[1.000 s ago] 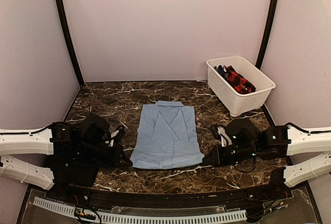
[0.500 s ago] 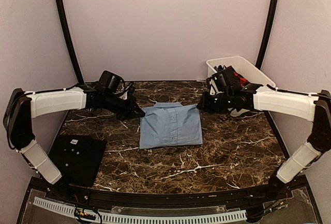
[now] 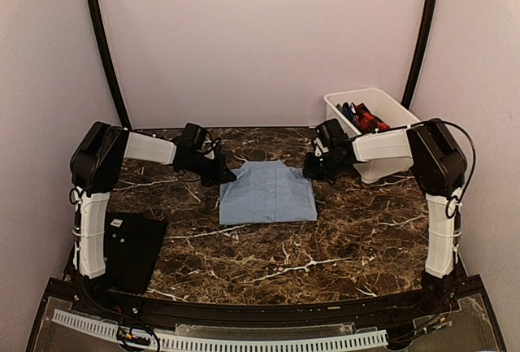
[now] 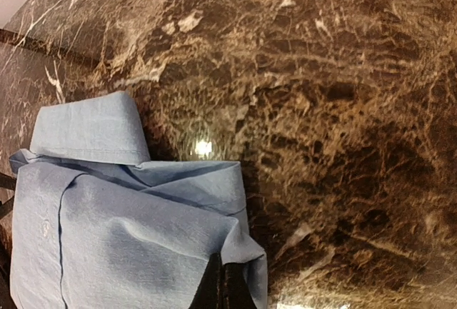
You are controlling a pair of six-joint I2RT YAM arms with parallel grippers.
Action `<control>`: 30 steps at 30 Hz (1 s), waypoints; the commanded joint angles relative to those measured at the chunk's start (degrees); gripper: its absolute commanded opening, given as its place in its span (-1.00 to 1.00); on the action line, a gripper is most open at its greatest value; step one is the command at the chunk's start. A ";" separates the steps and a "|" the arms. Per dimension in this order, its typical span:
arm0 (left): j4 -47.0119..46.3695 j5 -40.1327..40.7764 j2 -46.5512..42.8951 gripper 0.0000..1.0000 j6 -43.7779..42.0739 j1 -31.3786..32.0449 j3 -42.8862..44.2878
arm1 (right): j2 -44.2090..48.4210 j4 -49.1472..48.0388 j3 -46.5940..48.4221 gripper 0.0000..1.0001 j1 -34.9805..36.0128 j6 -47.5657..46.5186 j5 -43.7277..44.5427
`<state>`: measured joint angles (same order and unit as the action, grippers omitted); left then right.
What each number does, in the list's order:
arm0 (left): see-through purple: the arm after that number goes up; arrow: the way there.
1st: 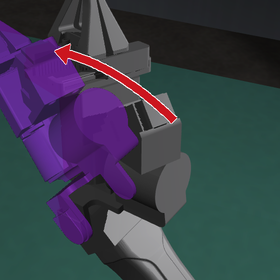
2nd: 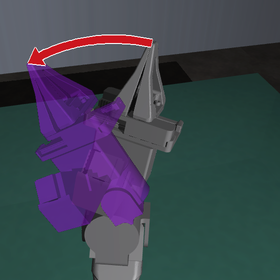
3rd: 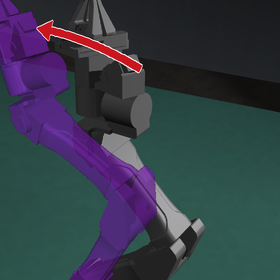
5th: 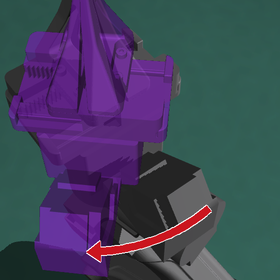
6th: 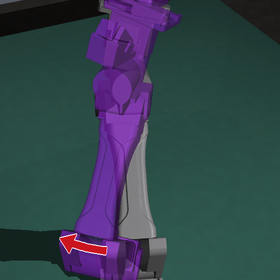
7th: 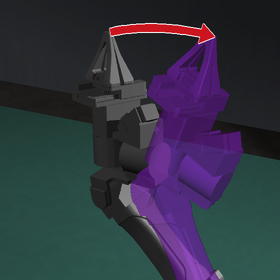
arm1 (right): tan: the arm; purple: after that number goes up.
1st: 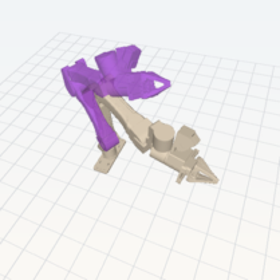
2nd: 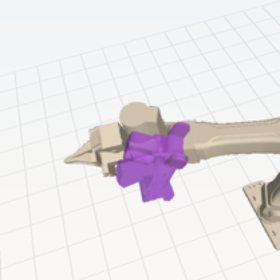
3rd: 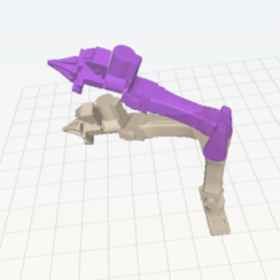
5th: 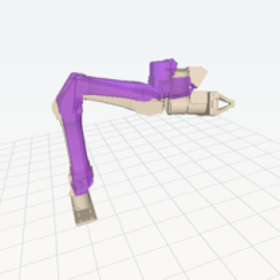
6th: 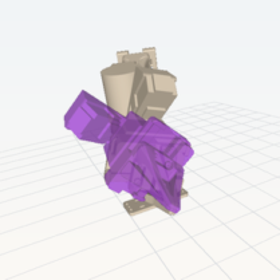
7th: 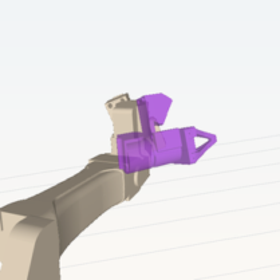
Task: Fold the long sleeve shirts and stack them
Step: Fold the 2/3-rectangle-folded shirt at the center of the board.
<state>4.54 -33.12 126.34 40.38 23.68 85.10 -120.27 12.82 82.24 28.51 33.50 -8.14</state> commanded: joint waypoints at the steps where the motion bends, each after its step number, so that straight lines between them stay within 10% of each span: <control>1: -3.86 -1.25 -7.37 -1.00 0.43 1.32 -8.80 | 6.06 -2.97 -8.61 -1.00 3.00 -0.23 -0.23; 13: -11.94 5.09 -37.31 -1.00 6.48 9.47 -39.62 | 33.13 -6.74 -37.57 -1.00 15.30 11.32 7.21; 30: -7.32 17.78 -43.70 -1.00 2.37 4.67 -44.87 | 36.54 -4.02 -31.27 -1.00 18.95 12.16 14.97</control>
<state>-2.63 -19.84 81.06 44.75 31.90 41.63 -82.19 8.78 47.29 47.35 45.95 3.53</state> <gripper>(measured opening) 0.007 0.003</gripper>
